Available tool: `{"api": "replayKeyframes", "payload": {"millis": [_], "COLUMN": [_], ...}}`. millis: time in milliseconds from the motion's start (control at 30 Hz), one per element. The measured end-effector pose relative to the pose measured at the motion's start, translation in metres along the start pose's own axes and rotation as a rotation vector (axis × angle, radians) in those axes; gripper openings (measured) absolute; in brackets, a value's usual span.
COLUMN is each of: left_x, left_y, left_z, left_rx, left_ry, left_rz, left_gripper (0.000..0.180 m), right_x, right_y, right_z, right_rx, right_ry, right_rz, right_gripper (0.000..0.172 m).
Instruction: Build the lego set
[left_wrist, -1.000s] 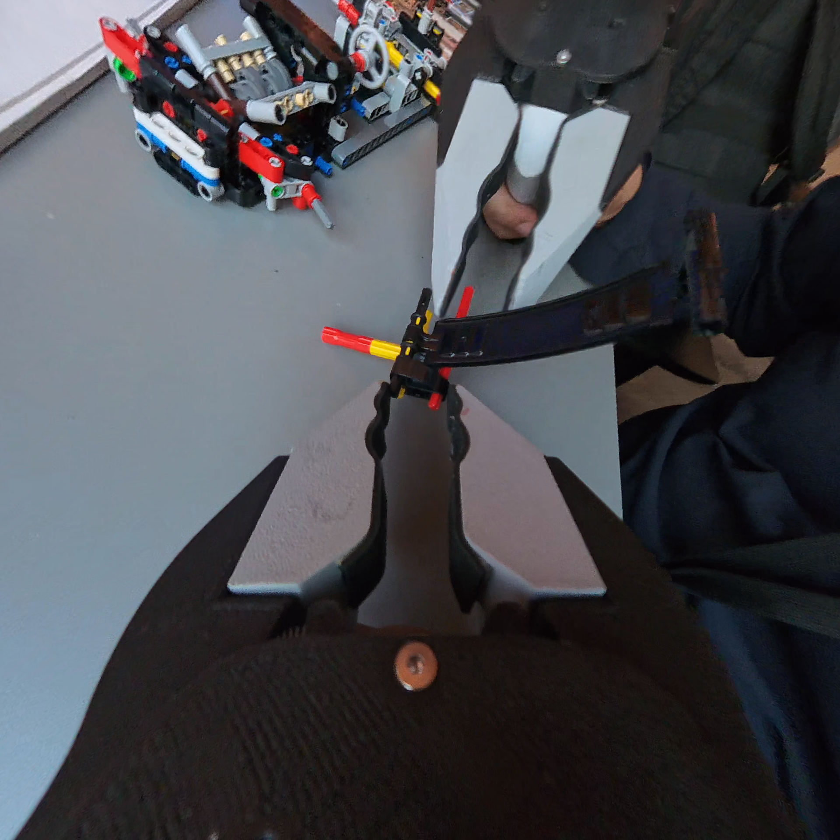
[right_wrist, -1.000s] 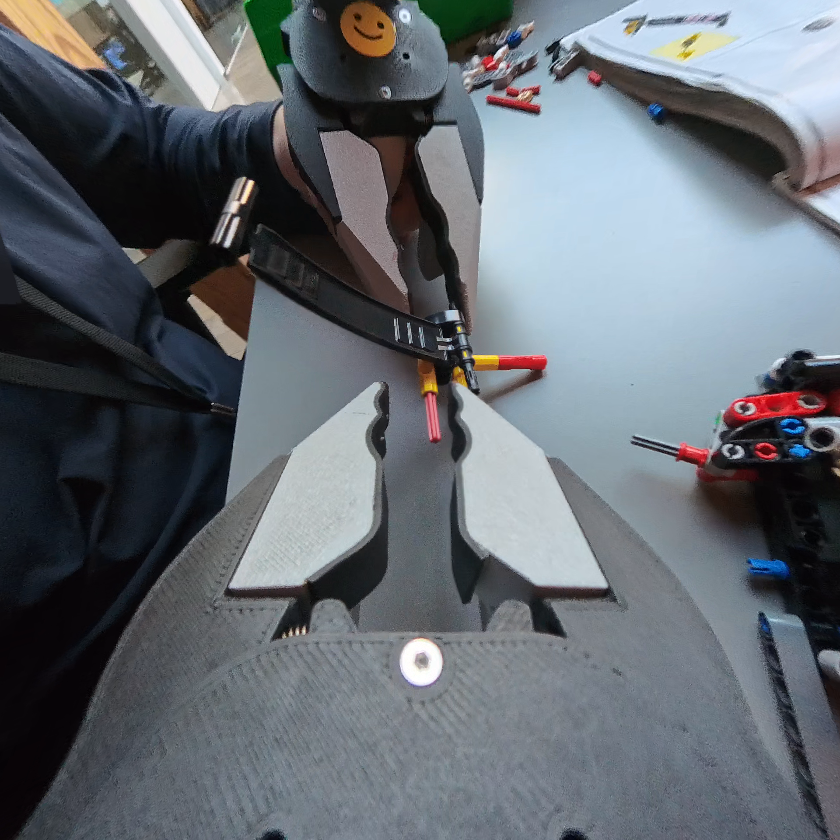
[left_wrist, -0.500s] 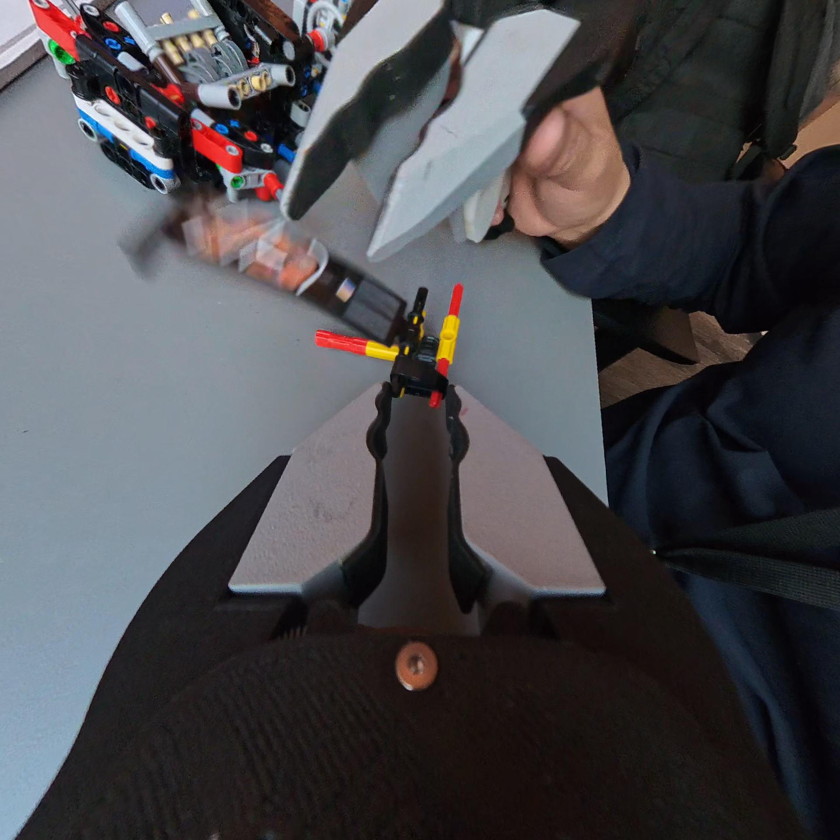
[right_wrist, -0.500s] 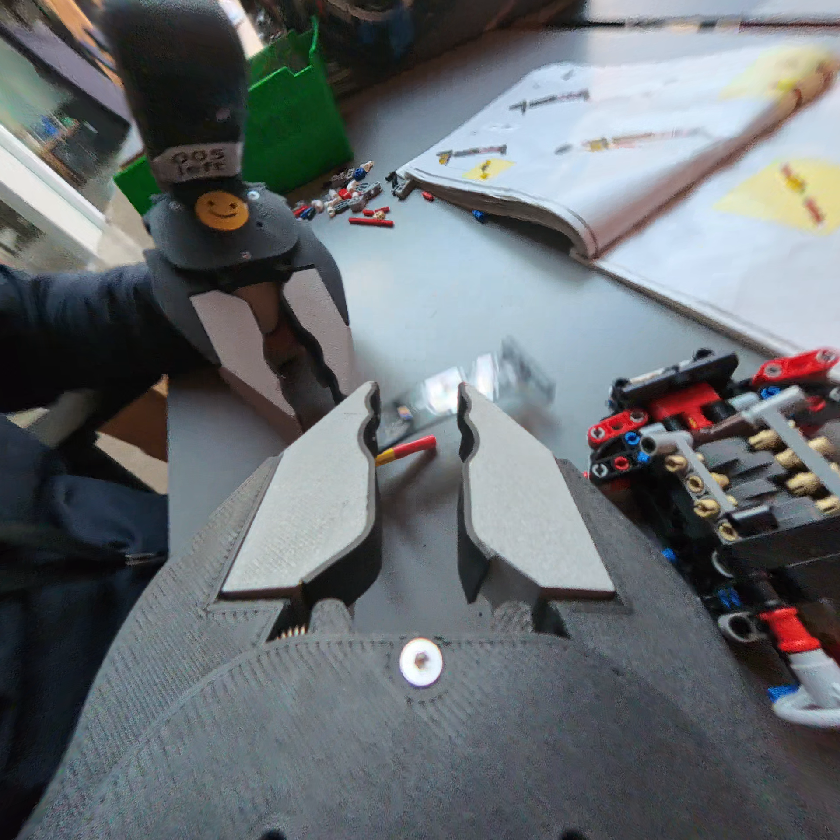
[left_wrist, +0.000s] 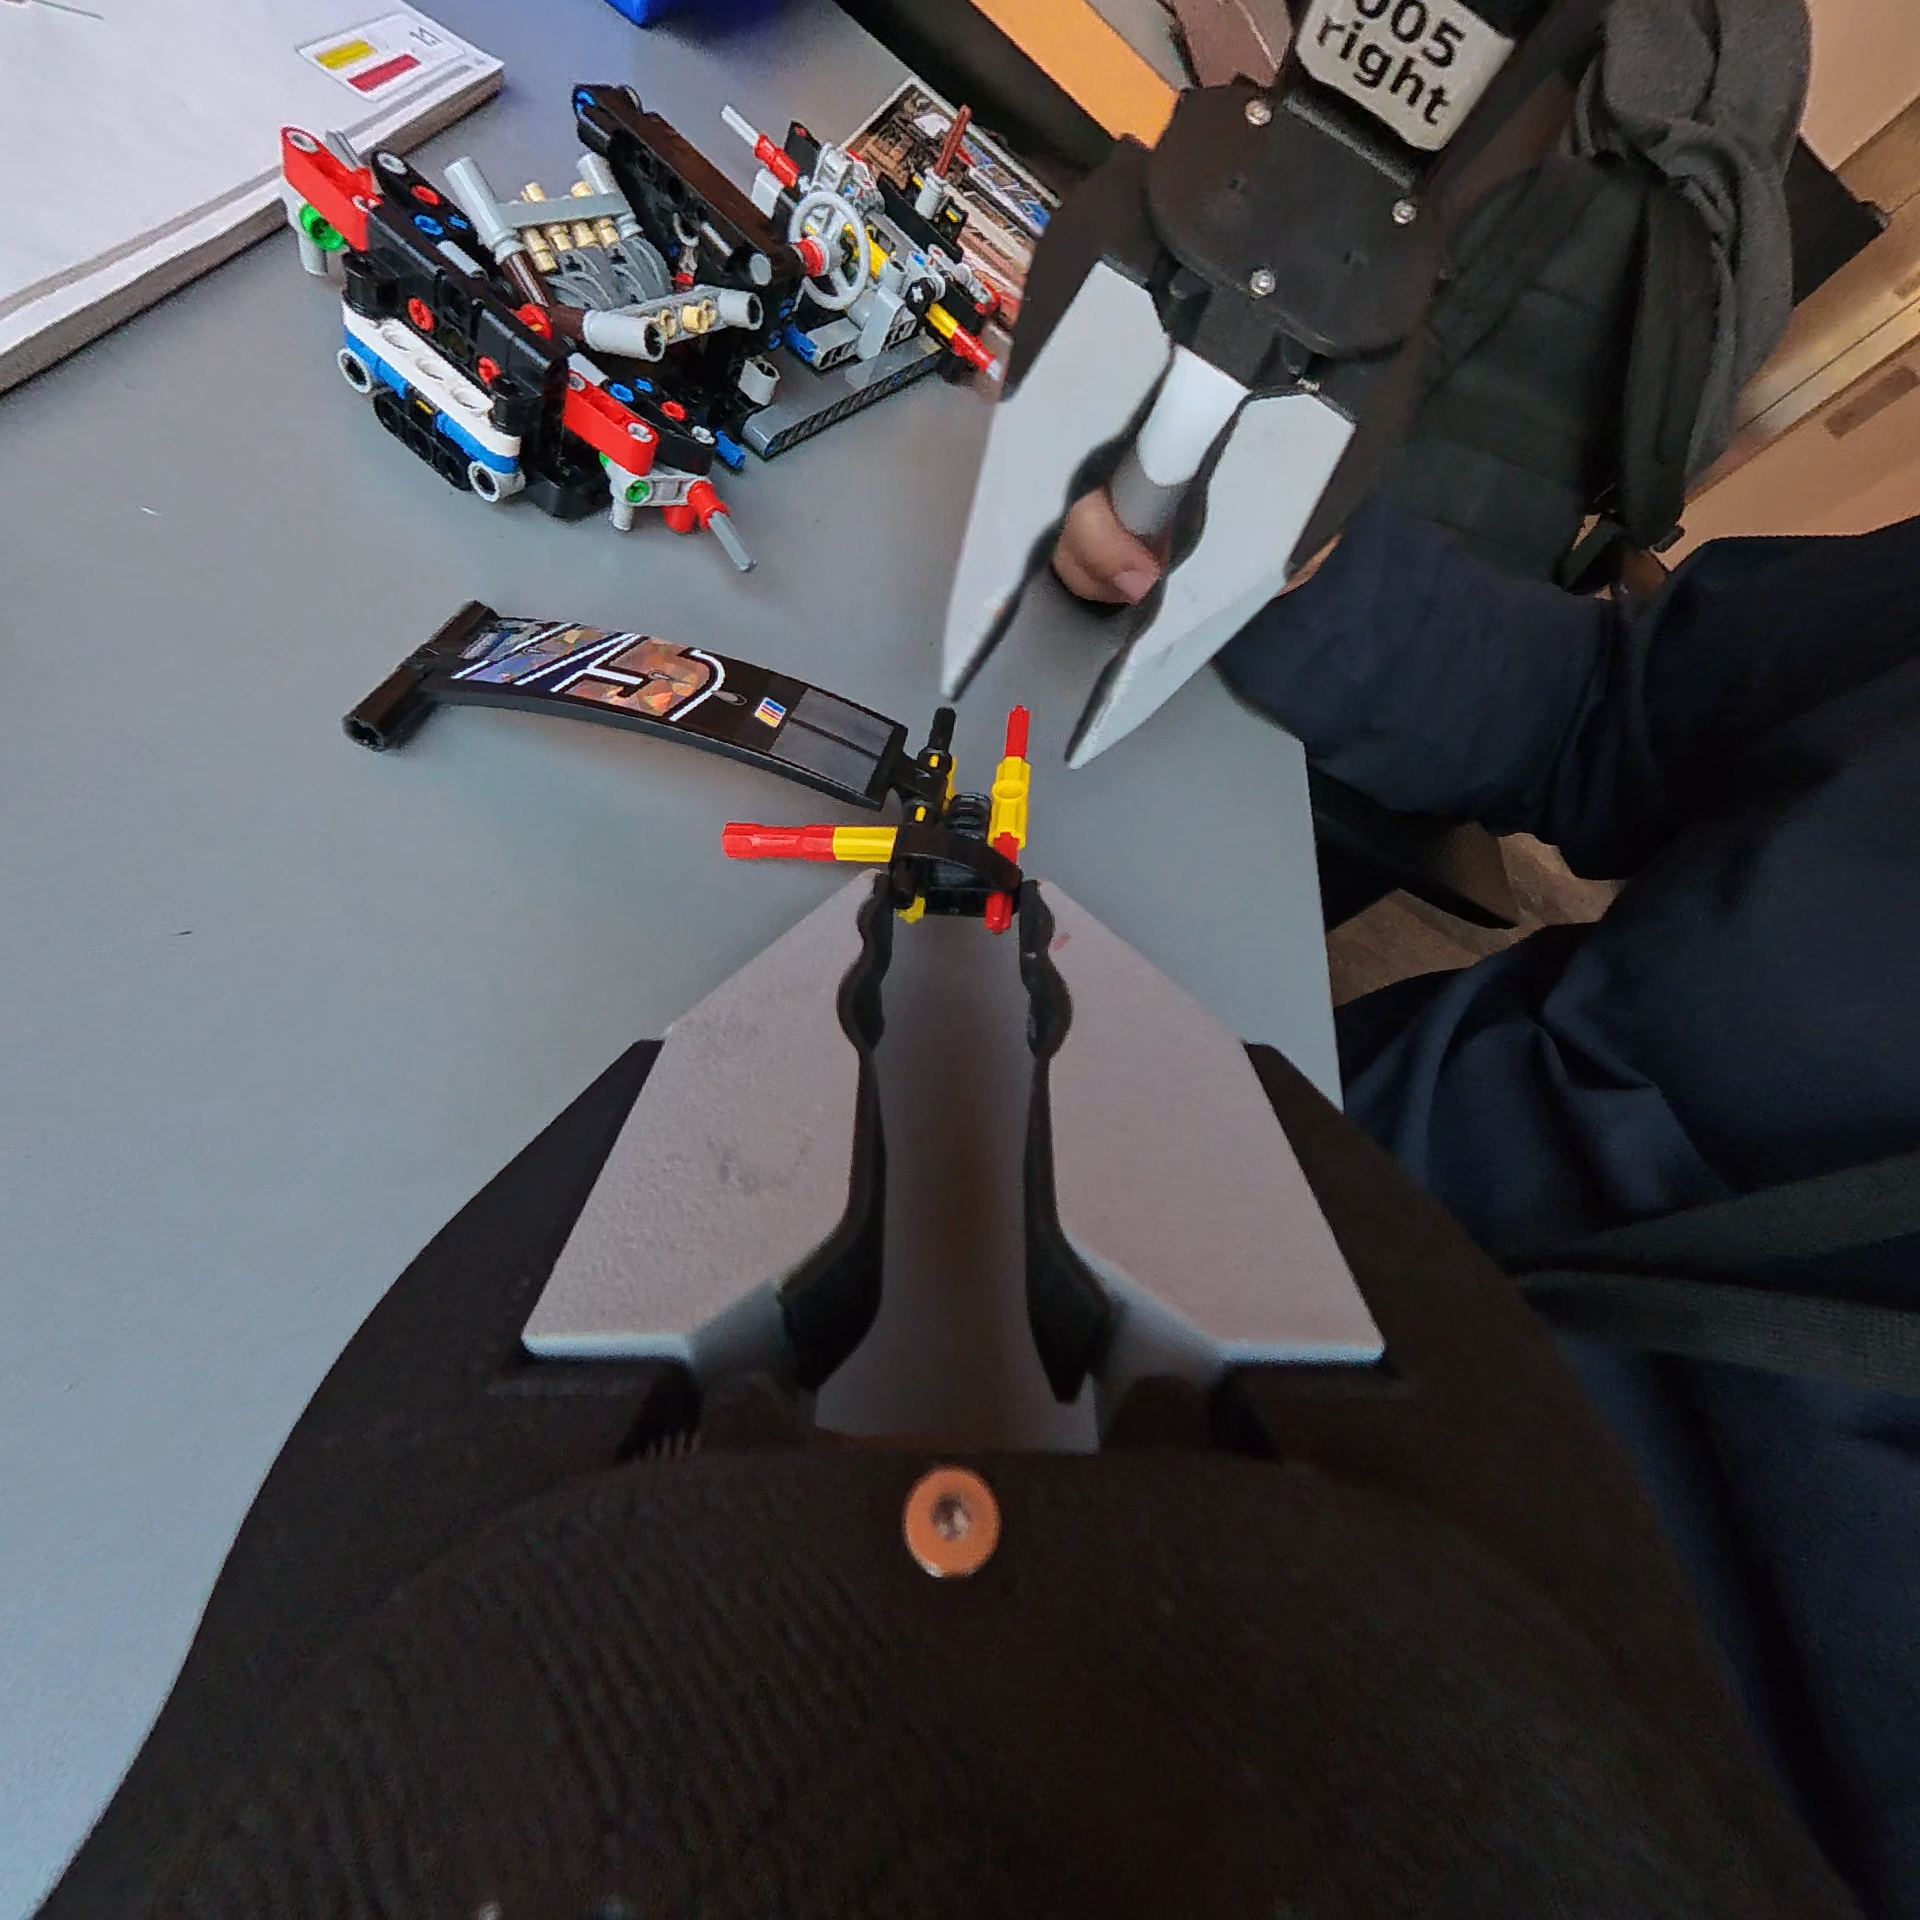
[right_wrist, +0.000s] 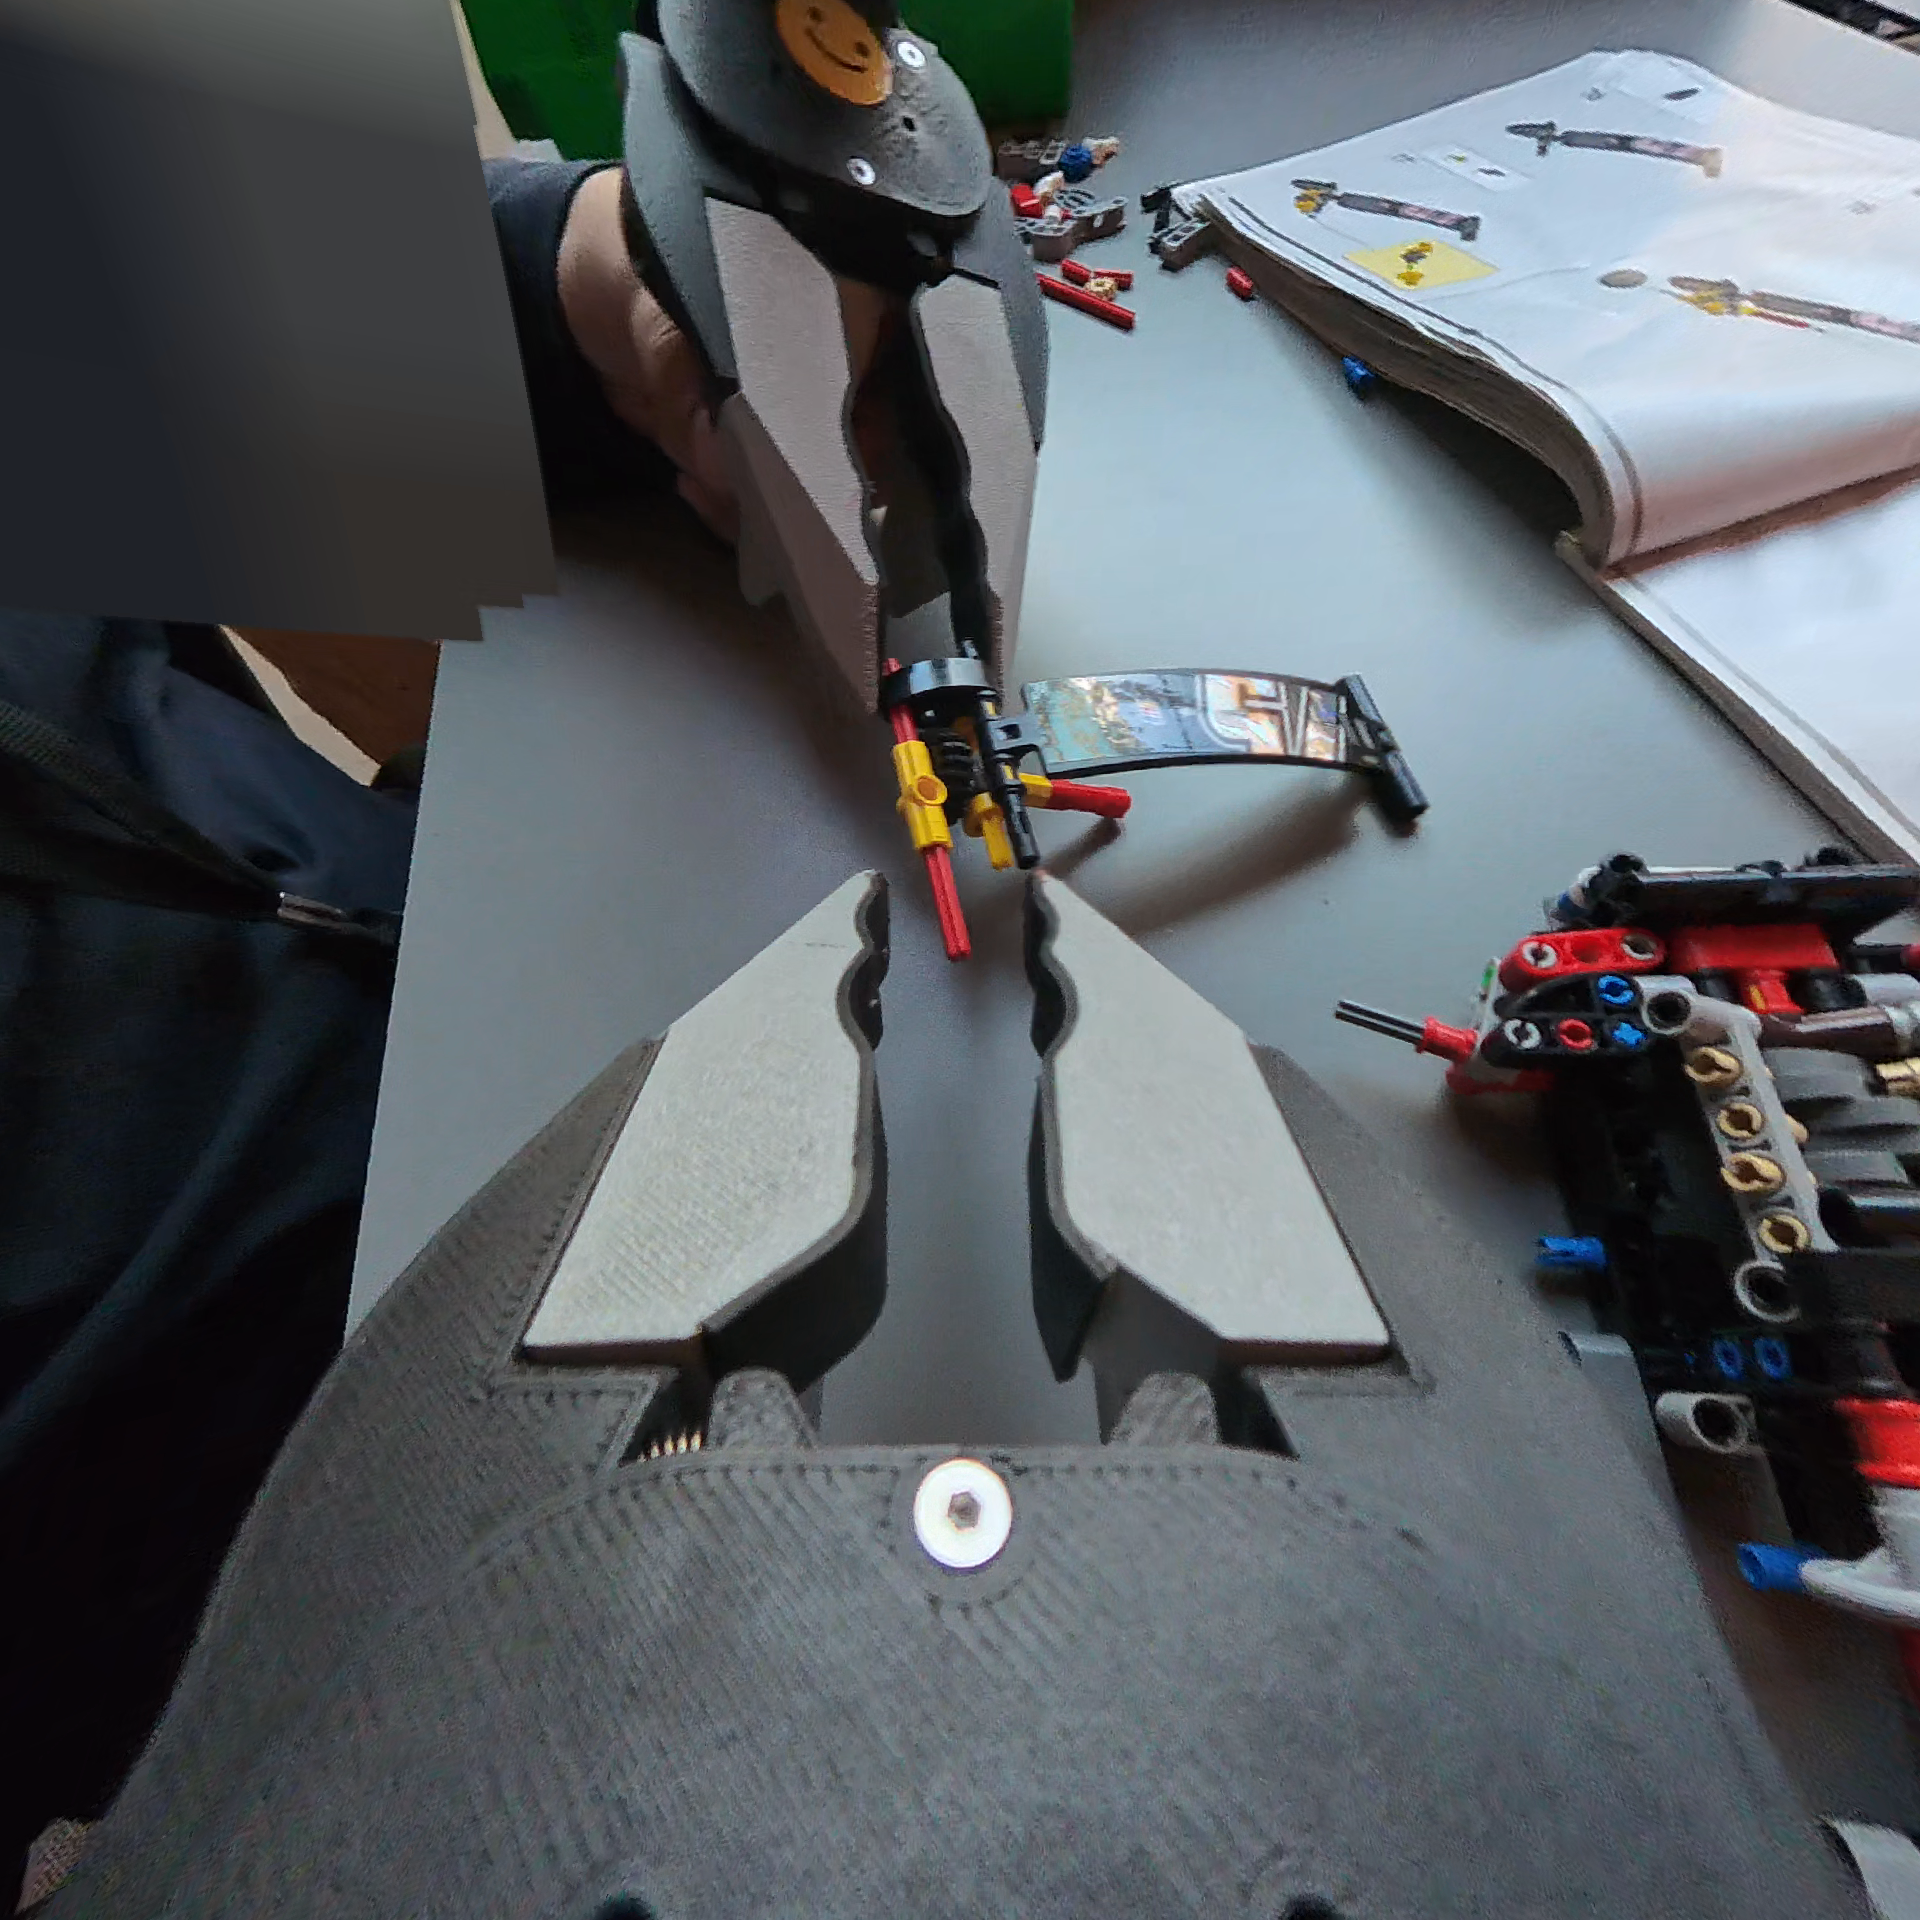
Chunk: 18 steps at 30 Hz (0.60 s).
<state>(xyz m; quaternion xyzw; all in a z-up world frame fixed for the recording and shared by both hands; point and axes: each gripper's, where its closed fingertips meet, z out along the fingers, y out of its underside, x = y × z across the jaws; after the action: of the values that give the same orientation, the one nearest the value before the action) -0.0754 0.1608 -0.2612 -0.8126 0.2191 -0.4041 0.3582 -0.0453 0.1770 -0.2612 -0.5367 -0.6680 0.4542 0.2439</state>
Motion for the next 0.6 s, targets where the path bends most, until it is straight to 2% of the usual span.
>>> {"api": "replayKeyframes", "payload": {"millis": [33, 167, 267, 600], "left_x": [0.000, -0.001, -0.001, 0.000], "left_y": [0.000, 0.002, 0.004, 0.009], "left_z": [0.000, 0.001, 0.001, 0.004], "left_rx": [-0.002, -0.017, -0.027, -0.062], "left_ry": [-0.001, -0.015, -0.014, -0.031], "left_rz": [0.001, 0.013, 0.017, 0.045], "left_gripper": [0.022, 0.022, 0.022, 0.021], "right_x": [-0.002, -0.004, -0.005, -0.011], "right_y": [0.001, 0.008, 0.011, 0.014], "right_z": [0.001, 0.006, 0.008, 0.018], "right_rx": [-0.006, -0.067, -0.089, -0.132], "right_ry": [-0.008, 0.000, 0.014, 0.001], "right_rz": [-0.013, -0.040, -0.061, -0.109], "right_gripper": [0.019, 0.017, 0.003, 0.002]}}
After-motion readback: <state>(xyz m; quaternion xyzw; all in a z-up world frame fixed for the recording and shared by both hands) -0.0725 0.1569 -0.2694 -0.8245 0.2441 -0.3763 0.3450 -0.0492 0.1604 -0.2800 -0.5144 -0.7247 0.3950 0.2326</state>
